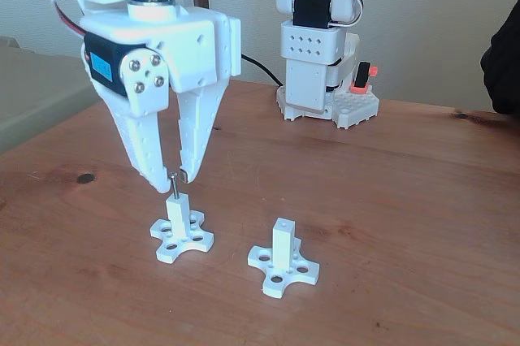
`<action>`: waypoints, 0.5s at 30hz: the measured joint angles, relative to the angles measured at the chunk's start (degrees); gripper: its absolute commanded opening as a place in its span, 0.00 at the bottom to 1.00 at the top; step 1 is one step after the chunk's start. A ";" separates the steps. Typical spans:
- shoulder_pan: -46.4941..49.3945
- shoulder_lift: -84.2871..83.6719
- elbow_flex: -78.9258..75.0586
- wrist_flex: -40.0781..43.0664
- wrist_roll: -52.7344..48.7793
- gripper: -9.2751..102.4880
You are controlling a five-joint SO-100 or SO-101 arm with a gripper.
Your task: Grab the screw and set it in the hole.
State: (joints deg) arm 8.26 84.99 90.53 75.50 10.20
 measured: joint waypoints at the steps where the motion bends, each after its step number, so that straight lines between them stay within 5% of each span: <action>1: 0.00 0.00 0.00 0.00 0.00 0.12; 15: 0.00 -0.88 -0.44 -0.88 0.53 0.11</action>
State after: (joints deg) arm 8.26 84.11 90.09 74.62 10.72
